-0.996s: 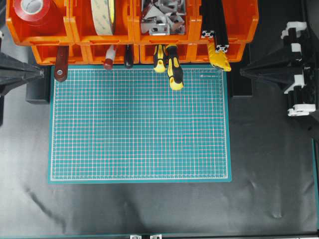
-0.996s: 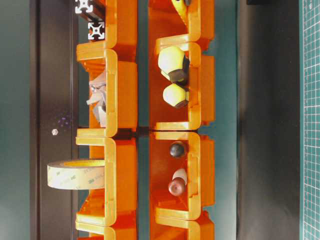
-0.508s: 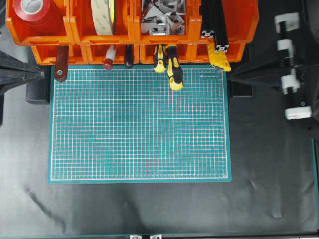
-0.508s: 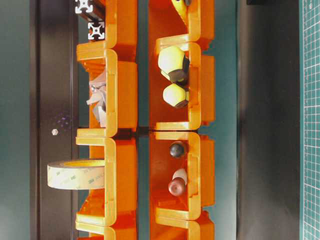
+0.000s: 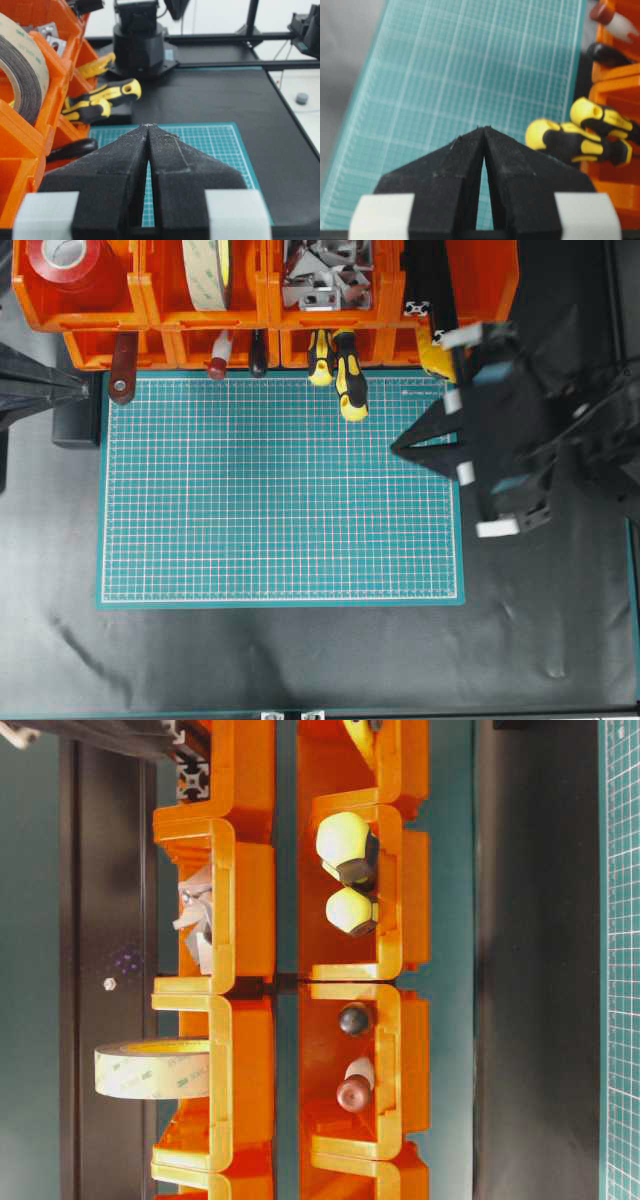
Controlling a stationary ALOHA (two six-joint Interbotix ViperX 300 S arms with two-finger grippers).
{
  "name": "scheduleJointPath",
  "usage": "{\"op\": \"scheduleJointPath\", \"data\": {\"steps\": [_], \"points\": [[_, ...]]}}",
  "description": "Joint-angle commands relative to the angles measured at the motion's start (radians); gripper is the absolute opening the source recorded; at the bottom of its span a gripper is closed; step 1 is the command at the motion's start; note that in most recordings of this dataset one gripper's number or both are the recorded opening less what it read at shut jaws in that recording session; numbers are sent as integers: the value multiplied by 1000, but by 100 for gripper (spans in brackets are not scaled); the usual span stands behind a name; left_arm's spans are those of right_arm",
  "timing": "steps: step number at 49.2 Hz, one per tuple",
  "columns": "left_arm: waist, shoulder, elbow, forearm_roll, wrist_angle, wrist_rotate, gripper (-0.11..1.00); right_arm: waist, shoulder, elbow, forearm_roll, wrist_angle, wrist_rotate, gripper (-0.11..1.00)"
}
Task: Pick screwdriver from container rack with right arm.
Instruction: 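Move the right gripper up toward the yellow-black screwdriver in the rack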
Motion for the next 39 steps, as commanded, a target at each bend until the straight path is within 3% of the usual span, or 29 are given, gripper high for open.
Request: {"op": "scheduleJointPath", "data": {"steps": [1, 6, 7, 13, 17, 26, 39], "points": [[2, 5, -31, 3, -3, -6, 0, 26, 54, -66, -98, 77, 29, -1], [3, 6, -29, 3, -3, -14, 0, 77, 120, -120, -279, 187, 98, -1], [3, 5, -29, 3, -3, -15, 0, 97, 137, -137, -350, 227, 120, -1], [2, 3, -29, 3, -2, -21, 0, 187, 202, -164, -637, 410, 235, -1], [0, 3, -29, 3, 2, -21, 0, 232, 229, -150, -750, 499, 325, -1], [0, 3, -31, 3, 3, -21, 0, 311, 252, -61, -838, 535, 462, -1], [0, -25, -34, 3, 3, -21, 0, 370, 252, 9, -847, 540, 474, 0]]}}
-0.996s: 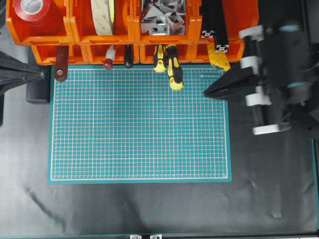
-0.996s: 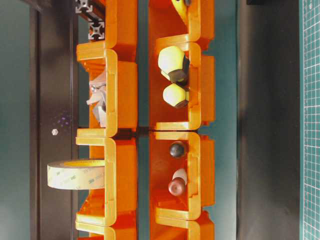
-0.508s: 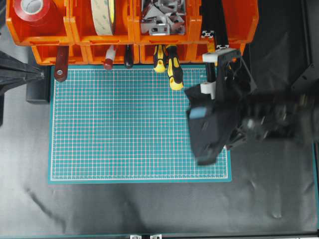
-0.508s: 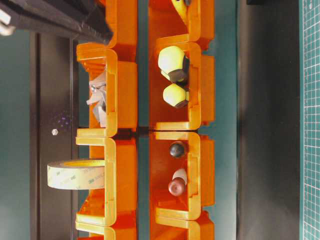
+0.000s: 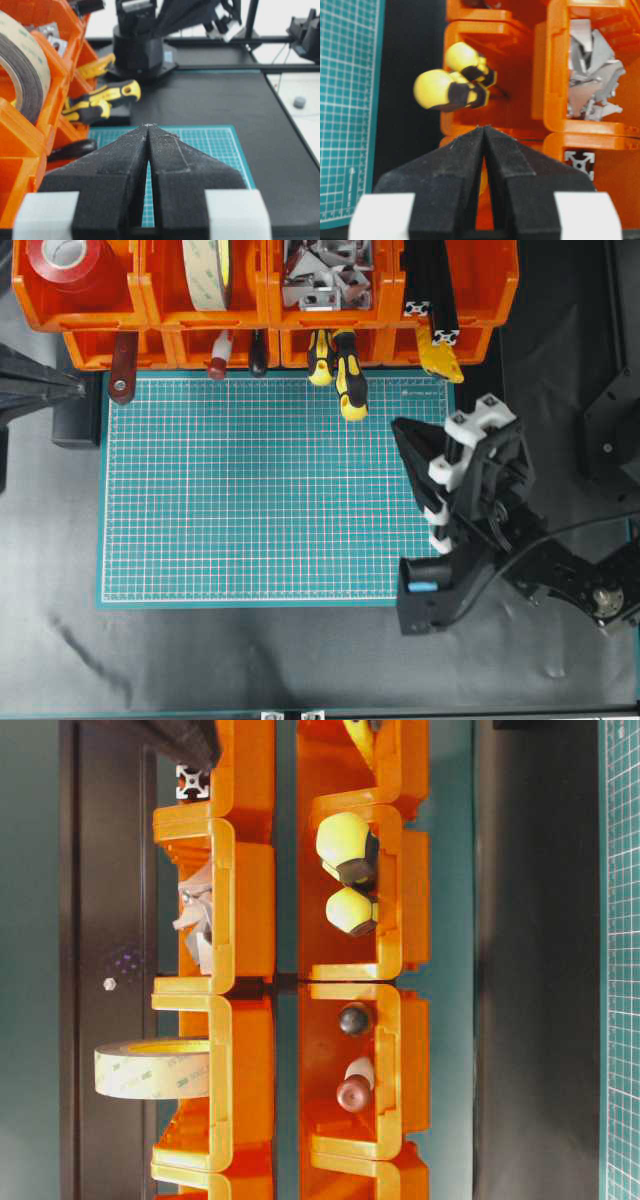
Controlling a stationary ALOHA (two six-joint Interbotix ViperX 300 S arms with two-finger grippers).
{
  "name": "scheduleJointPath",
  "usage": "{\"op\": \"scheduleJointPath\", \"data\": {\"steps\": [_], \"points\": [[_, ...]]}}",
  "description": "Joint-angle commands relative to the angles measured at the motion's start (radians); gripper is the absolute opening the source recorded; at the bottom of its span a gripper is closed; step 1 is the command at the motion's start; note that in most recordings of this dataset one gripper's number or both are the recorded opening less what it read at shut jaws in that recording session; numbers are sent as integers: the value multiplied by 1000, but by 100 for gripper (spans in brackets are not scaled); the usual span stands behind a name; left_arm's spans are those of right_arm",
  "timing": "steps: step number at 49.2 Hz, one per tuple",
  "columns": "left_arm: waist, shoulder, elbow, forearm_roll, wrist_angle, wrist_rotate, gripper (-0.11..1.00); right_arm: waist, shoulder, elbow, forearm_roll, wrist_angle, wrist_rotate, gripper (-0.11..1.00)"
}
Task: Pick screwdriver from container rack with right arm.
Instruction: 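Move the right gripper up toward the yellow-black screwdriver in the rack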
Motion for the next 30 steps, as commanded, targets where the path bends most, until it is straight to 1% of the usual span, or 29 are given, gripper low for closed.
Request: {"op": "scheduleJointPath", "data": {"steps": [1, 5, 9, 11, 12, 18, 21, 23, 27, 30], "points": [[-2, -5, -34, 3, -5, -3, 0, 3, -14, 2, -12, 9, 2, 1], [-2, -6, -34, 3, -2, -3, 0, 2, -17, 15, -17, 0, 2, 7], [-3, -6, -32, 3, 0, -5, 0, -3, -15, 26, -28, -14, 2, 20], [-2, -5, -32, 3, 0, -5, 0, -6, -14, 32, -31, -23, 3, 30], [-2, -6, -32, 3, 2, -5, 0, -8, -12, 34, -31, -29, 3, 37], [2, -6, -32, 3, 3, -5, 0, -28, -5, 55, -31, -69, 11, 70], [2, -9, -32, 3, 5, -5, 0, -31, 9, 74, -34, -91, 21, 81], [2, -8, -32, 3, 3, -5, 0, -32, 20, 81, -38, -100, 31, 84], [0, -9, -32, 3, 3, -6, 0, -38, 44, 94, -55, -107, 57, 83], [-2, -9, -34, 3, 5, -11, 0, -44, 67, 95, -80, -106, 77, 82]]}}
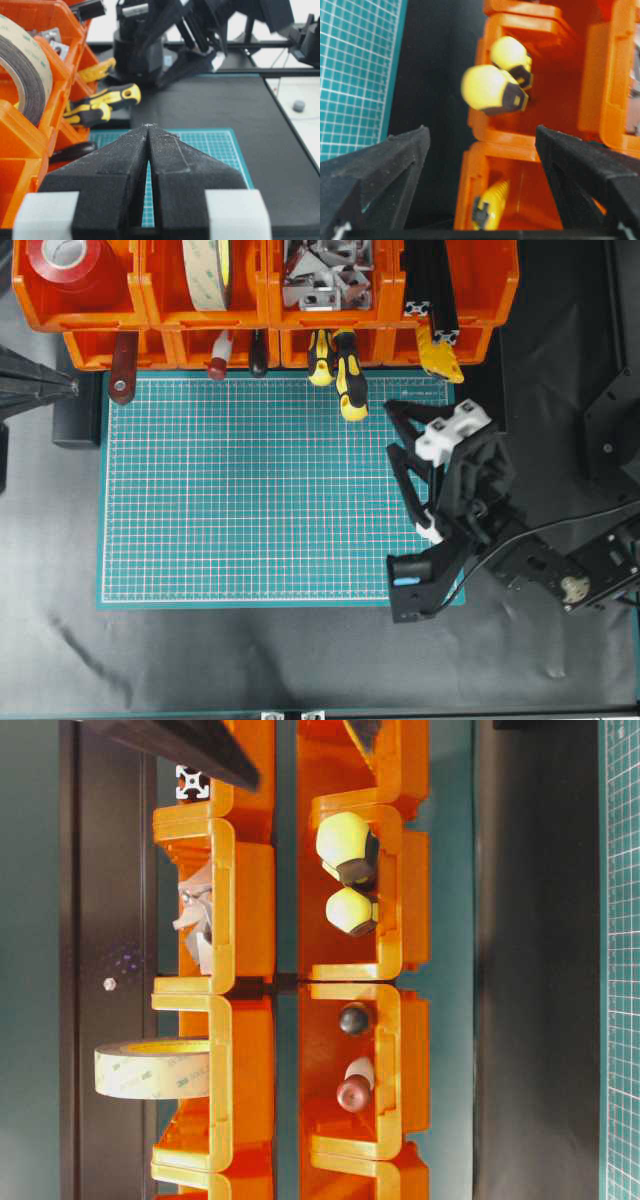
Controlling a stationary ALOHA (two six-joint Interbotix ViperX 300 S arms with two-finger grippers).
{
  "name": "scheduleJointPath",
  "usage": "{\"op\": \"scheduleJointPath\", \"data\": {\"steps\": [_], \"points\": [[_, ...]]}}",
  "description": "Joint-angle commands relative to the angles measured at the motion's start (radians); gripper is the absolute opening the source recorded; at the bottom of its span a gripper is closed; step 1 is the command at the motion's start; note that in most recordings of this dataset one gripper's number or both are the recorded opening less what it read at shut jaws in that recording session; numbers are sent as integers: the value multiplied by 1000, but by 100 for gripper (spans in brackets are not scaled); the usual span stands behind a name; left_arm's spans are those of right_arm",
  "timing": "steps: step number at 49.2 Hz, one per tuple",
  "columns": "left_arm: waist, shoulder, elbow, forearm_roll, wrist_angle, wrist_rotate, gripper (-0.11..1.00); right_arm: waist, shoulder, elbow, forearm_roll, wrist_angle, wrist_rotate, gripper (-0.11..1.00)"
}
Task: Pick screwdriver from container rack with right arm.
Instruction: 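Move the right gripper up toward the yellow-black screwdriver in the rack, then close the right gripper on the yellow-black screwdriver handle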
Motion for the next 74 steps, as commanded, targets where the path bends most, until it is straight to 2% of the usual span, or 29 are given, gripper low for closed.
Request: {"op": "scheduleJointPath", "data": {"steps": [1, 11, 21, 28, 46, 53, 59, 74], "points": [[-3, 5, -32, 3, -5, -11, 0, -12, 20, -6, -44, -8, 25, 83], [-5, 2, -32, 3, 2, -44, 0, -52, 94, -23, -133, 21, 78, 83], [-3, 0, -32, 3, 18, -44, 0, -112, 143, -52, -167, 28, 89, 82], [3, -2, -32, 3, 28, -46, 0, -146, 153, -63, -167, 21, 94, 82], [8, -11, -29, 3, 28, -46, 0, -153, 156, -63, -163, 23, 101, 75], [8, -12, -29, 3, 28, -46, 0, -147, 161, -72, -156, 69, 110, 63], [8, -15, -29, 3, 28, -48, 0, -138, 164, -80, -156, 98, 110, 38], [8, -26, -26, 3, 28, -48, 0, -132, 166, -95, -141, 126, 110, 38]]}}
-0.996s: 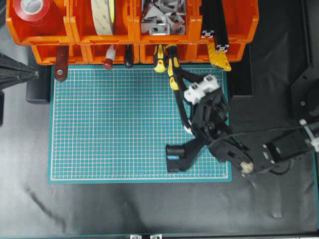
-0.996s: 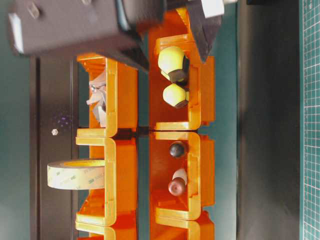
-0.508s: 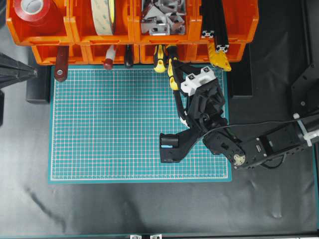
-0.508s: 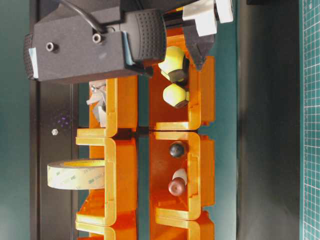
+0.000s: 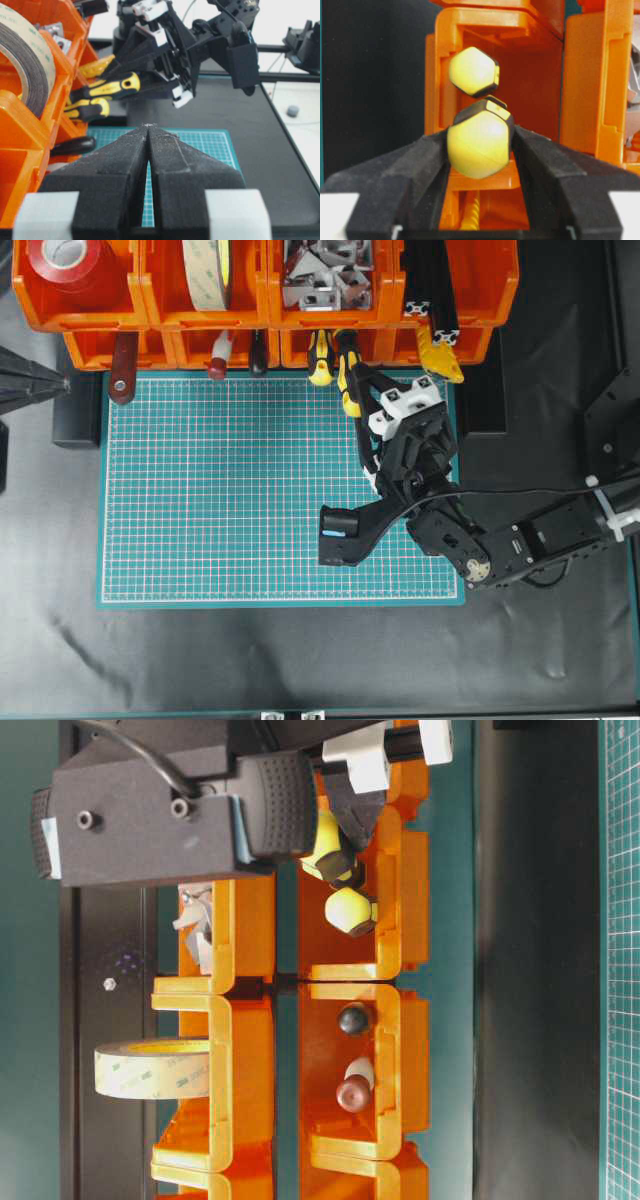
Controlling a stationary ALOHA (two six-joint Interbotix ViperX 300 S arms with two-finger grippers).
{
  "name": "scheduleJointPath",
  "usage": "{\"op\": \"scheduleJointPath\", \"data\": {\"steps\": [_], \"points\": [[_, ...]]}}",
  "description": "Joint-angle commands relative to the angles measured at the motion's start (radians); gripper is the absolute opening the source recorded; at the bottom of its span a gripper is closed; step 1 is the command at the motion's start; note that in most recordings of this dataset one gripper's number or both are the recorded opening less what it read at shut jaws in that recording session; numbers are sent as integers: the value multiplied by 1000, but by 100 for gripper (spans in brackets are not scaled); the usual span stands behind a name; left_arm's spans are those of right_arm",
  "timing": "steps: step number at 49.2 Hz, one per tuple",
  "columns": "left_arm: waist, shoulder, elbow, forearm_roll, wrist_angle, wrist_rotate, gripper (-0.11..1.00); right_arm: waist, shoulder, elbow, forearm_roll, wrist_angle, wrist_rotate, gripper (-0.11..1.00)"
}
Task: Pick screwdriver from container rack with right arm.
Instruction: 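Close the right gripper on the yellow-black screwdriver handle, then pull the screwdriver out of the rack toward the mat with the right gripper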
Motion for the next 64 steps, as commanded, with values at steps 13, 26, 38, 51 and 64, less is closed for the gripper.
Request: {"op": "scheduleJointPath", "data": {"steps": [13, 26, 38, 51, 64], "points": [[2, 3, -23, 3, -5, -5, 0, 18, -14, -44, 20, 97, -6, 38], [2, 3, -23, 3, -5, -5, 0, 54, -12, -46, 87, 109, -8, 38], [2, 3, -23, 3, -5, -5, 0, 123, -5, -55, 153, 172, -11, 38], [2, 3, -21, 3, -3, -5, 0, 212, 8, -104, 196, 327, -12, 38], [2, 2, -21, 3, -5, -6, 0, 296, 31, -178, 213, 459, -15, 38]]}}
